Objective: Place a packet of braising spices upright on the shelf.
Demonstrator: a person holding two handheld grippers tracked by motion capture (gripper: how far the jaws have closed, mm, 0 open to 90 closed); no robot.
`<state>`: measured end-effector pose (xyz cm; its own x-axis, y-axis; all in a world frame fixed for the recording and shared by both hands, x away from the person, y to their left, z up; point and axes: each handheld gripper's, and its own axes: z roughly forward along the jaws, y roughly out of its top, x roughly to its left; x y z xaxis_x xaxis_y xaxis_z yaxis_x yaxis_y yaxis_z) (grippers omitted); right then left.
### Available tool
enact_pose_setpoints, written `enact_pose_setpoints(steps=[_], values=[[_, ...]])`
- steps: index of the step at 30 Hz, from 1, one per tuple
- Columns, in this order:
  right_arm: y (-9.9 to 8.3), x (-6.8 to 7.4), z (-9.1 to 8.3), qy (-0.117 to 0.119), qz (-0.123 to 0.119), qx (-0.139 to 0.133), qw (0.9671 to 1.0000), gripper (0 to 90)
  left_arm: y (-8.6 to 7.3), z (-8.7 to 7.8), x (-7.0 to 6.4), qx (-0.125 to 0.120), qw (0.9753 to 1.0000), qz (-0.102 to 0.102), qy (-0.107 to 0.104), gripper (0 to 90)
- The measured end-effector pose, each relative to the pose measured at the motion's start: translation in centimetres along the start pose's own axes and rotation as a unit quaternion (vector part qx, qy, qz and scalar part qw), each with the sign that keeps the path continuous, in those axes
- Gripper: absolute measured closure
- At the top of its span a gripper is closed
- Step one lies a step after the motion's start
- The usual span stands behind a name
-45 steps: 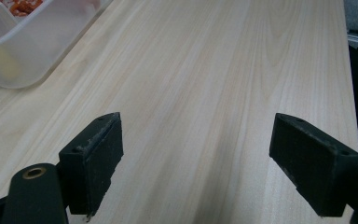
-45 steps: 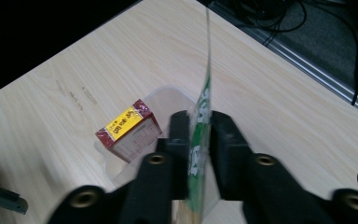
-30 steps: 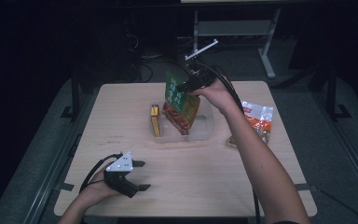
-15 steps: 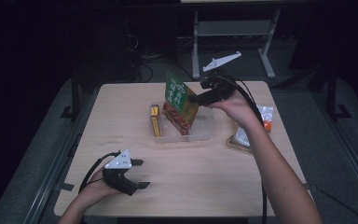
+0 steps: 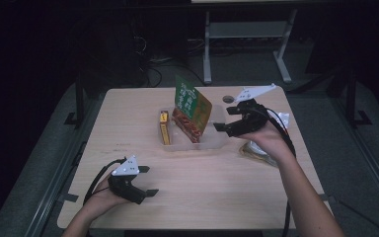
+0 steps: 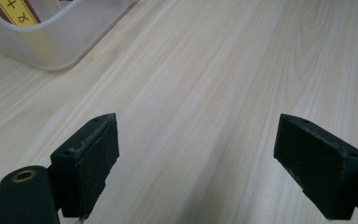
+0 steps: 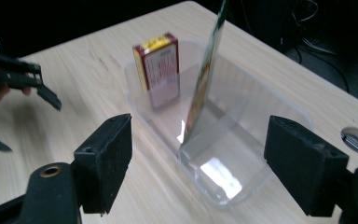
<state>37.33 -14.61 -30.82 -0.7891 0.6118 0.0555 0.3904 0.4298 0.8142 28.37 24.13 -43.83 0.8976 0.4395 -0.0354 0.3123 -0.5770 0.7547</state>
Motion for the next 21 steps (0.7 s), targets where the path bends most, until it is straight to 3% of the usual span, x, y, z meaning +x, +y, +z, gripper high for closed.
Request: enact_pose_setpoints(steps=[10,15,21], values=[[-5.3,-0.1,0.1,0.002,0.008,0.001,1.0,23.8,-0.1,0.2,0.0,0.008,1.0,0.003,0.001,13.5],[-8.0,-0.3,0.0,-0.015,0.002,0.018,0.9997,25.7,-0.1,0.1,-0.1,0.01,1.0,0.002,0.002,13.6],[-10.6,-1.3,-0.3,-0.015,0.033,0.025,0.999,29.1,-0.2,0.1,-0.4,0.01,1.0,-0.002,0.0,13.6]])
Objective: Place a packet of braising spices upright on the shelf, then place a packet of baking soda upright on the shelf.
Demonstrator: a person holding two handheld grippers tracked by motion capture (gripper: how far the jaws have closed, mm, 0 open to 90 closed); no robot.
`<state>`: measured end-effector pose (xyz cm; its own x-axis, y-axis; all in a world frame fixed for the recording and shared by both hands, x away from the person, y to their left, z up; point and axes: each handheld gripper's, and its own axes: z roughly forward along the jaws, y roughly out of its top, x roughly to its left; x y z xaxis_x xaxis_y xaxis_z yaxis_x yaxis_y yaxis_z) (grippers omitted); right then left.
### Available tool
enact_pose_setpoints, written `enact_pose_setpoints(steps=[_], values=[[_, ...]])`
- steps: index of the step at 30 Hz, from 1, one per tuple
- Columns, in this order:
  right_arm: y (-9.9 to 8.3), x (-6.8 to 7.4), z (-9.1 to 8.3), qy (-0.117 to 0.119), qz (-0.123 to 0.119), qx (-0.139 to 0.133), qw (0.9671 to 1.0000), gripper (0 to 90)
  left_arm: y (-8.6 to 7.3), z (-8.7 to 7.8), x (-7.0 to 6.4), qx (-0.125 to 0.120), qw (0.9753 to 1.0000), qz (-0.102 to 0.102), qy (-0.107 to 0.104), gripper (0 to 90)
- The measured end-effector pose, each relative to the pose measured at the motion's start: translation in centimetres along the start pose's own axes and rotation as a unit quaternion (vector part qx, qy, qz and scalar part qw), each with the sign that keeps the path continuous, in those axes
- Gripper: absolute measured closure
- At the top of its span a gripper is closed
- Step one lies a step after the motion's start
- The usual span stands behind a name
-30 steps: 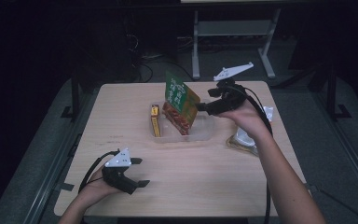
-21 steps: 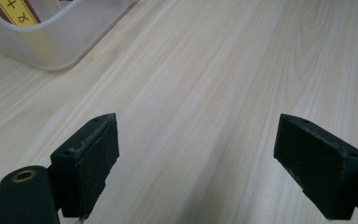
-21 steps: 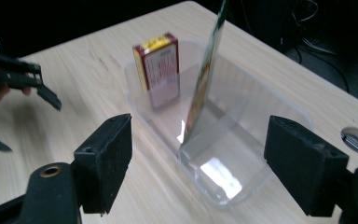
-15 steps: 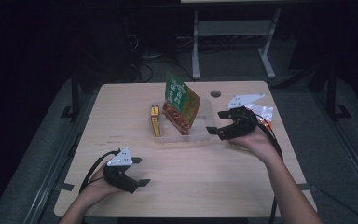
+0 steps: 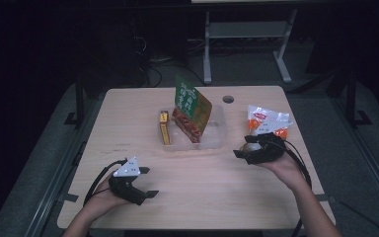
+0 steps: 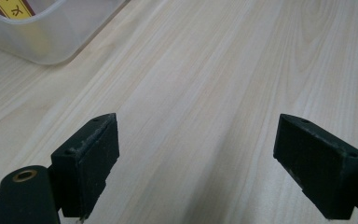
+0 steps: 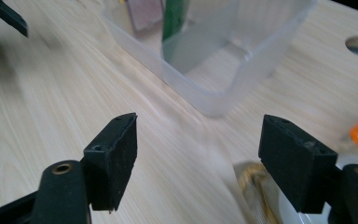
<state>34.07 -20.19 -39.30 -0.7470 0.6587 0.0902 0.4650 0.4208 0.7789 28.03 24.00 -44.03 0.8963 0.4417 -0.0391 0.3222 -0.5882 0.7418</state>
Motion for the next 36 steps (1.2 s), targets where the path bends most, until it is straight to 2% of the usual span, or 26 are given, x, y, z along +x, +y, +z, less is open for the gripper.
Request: enact_pose_setpoints(steps=[3,8,9,10,11,14,15,16,19,25,27,30,33,34,36], values=[[-1.2,-1.0,-0.1,-0.004,0.002,0.006,1.0,41.0,0.0,0.0,-0.1,0.001,1.0,0.001,-0.002,13.6],[-2.4,-3.3,-0.1,-0.036,0.011,0.021,0.9991,71.2,0.0,0.3,0.0,0.002,1.0,0.006,-0.005,13.6],[-2.4,-3.3,-0.1,-0.036,0.011,0.021,0.9991,71.2,0.0,0.3,0.0,0.002,1.0,0.006,-0.005,13.6],[-2.8,-4.4,-0.2,-0.049,0.019,0.021,0.9984,83.5,0.0,0.3,0.0,0.005,0.9999,0.01,-0.006,13.6],[-3.0,-4.9,-0.3,-0.055,0.02,0.022,0.998,88.5,0.1,0.4,0.0,0.006,0.9999,0.01,-0.007,13.6],[-3.3,-6.3,-0.4,-0.072,0.02,0.025,0.9969,90.0,0.0,0.5,-0.1,0.005,0.9999,0.01,-0.007,13.6],[-3.3,-6.3,-0.4,-0.072,0.02,0.025,0.9969,90.0,0.0,0.5,-0.1,0.005,0.9999,0.01,-0.007,13.6],[-3.6,-7.0,-0.2,-0.09,0.02,0.033,0.9952,90.0,0.0,0.5,-0.1,0.006,0.9999,0.011,-0.007,13.6],[-4.0,-8.0,0.2,-0.098,0.027,0.037,0.9942,90.0,0.0,0.5,0.0,0.007,0.9999,0.009,-0.007,13.6],[-4.5,-8.4,1.7,-0.112,0.014,0.071,0.9911,90.0,0.0,0.7,-0.1,0.009,0.9999,0.01,-0.009,13.7],[-4.6,-8.4,1.8,-0.112,0.015,0.074,0.9908,90.0,0.0,0.7,-0.1,0.009,0.9999,0.01,-0.01,13.7],[-4.7,-8.5,1.6,-0.096,0.025,0.078,0.9919,90.0,0.0,0.7,-0.1,0.011,0.9998,0.012,-0.011,13.8],[-4.7,-8.4,1.5,-0.086,0.025,0.081,0.9927,90.0,0.0,0.7,-0.1,0.011,0.9998,0.011,-0.011,13.8],[-4.7,-8.1,1.5,-0.075,0.032,0.084,0.9931,90.0,0.0,0.7,-0.1,0.011,0.9998,0.011,-0.012,13.8],[-4.7,-8.1,1.5,-0.071,0.028,0.083,0.9936,90.0,0.0,0.6,-0.1,0.011,0.9998,0.011,-0.012,13.7]])
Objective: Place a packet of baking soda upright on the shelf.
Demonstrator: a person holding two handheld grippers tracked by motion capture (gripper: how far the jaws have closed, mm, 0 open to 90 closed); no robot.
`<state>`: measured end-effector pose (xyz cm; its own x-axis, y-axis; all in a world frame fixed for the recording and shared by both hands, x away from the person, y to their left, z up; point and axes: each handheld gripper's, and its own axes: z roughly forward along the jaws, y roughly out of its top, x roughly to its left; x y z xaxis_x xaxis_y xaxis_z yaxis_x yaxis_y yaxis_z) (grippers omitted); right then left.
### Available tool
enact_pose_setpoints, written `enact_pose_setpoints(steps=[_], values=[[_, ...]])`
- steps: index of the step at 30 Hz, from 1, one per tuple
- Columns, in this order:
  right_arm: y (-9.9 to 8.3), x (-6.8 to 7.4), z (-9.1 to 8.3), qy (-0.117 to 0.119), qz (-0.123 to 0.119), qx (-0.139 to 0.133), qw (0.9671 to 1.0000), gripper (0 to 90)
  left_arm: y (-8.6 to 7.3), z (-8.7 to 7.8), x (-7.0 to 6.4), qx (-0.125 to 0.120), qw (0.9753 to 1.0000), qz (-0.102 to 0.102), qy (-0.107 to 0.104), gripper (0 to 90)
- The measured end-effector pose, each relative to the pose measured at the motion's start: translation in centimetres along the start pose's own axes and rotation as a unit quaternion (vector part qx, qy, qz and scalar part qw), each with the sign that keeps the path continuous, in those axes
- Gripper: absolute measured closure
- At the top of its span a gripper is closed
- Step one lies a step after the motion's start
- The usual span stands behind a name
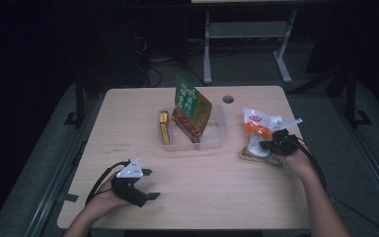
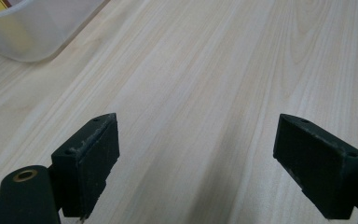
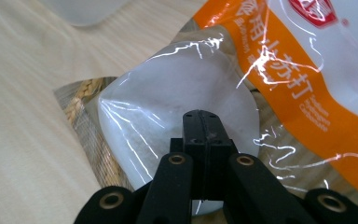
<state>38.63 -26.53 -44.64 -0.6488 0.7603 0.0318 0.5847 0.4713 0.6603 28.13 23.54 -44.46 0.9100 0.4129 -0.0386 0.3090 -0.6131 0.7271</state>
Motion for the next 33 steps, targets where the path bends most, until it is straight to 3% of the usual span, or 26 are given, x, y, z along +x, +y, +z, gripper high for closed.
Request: enact_pose_setpoints(steps=[6,9,12,16,24,33], values=[[0.1,1.6,-0.1,0.018,-0.019,0.011,0.9996,90.0,0.0,-0.1,0.1,0.001,1.0,0.001,0.0,13.8],[0.2,1.8,-0.5,0.008,-0.039,0.011,0.9991,90.0,-0.1,-0.1,0.0,0.001,1.0,0.002,-0.001,13.8],[0.2,1.3,-0.7,-0.033,-0.04,0.008,0.9986,90.0,-0.1,0.0,0.0,0.006,1.0,0.003,-0.005,13.9],[-0.1,1.0,-0.3,-0.036,-0.046,0.026,0.9979,90.0,-0.1,0.1,0.1,0.007,0.9999,0.005,-0.006,13.9],[-0.2,2.1,-0.8,0.008,-0.056,0.046,0.9974,90.0,-0.1,-0.1,0.0,0.004,1.0,0.004,-0.004,13.9],[-0.4,4.4,-1.4,0.047,-0.084,0.068,0.9931,90.0,0.0,-0.3,0.0,0.002,1.0,0.005,-0.003,13.9]])
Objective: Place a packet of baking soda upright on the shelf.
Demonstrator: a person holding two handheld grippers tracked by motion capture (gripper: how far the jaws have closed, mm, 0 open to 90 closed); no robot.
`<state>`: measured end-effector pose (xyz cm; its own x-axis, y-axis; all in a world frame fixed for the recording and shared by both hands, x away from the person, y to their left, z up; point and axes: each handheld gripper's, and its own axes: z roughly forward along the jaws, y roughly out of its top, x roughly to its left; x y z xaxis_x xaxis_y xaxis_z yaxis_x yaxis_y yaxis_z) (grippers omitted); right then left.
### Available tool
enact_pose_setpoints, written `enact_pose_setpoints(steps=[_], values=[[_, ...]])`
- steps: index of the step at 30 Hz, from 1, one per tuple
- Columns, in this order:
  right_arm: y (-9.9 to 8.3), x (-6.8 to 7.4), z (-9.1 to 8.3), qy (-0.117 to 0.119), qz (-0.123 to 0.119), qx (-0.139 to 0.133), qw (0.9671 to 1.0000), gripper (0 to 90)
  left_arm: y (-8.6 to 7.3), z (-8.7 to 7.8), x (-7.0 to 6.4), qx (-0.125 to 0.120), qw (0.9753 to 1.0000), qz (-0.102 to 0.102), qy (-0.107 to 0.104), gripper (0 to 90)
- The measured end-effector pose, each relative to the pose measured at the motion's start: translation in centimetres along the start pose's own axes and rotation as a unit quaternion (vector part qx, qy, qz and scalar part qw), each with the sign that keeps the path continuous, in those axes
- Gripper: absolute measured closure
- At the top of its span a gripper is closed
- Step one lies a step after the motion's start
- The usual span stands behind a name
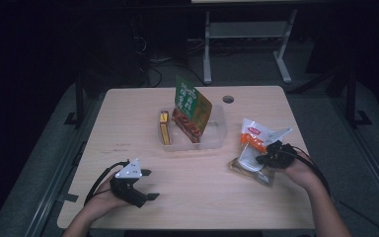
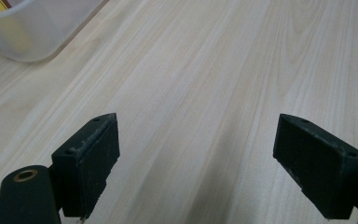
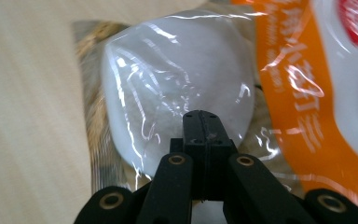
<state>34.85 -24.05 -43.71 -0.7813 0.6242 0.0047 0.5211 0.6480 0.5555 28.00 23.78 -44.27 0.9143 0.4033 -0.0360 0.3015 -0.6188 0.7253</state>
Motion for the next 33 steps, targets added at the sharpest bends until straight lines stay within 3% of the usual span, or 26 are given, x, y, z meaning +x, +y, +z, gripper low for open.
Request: enact_pose_setpoints(steps=[9,13,17,21,26,33], values=[[0.1,3.2,0.1,0.069,-0.036,-0.001,0.997,90.0,0.0,0.1,-0.1,0.001,1.0,0.0,-0.003,13.9],[0.5,2.8,-0.3,0.039,-0.027,-0.023,0.9986,90.0,0.0,0.1,-0.1,0.002,1.0,-0.001,-0.003,13.9],[0.5,2.3,0.3,0.023,-0.028,-0.015,0.9992,90.0,0.1,0.1,-0.1,0.005,1.0,0.0,-0.004,13.9],[0.6,2.4,0.6,0.048,-0.023,-0.007,0.9986,90.0,0.0,0.2,-0.1,0.003,1.0,0.001,-0.005,13.9],[0.5,2.4,1.0,0.06,-0.024,-0.007,0.9979,90.0,0.1,0.3,-0.1,0.005,1.0,0.002,-0.004,13.9],[1.2,3.2,1.5,0.071,-0.053,-0.009,0.9961,90.0,0.1,0.3,-0.2,0.003,1.0,0.005,-0.005,13.9]])
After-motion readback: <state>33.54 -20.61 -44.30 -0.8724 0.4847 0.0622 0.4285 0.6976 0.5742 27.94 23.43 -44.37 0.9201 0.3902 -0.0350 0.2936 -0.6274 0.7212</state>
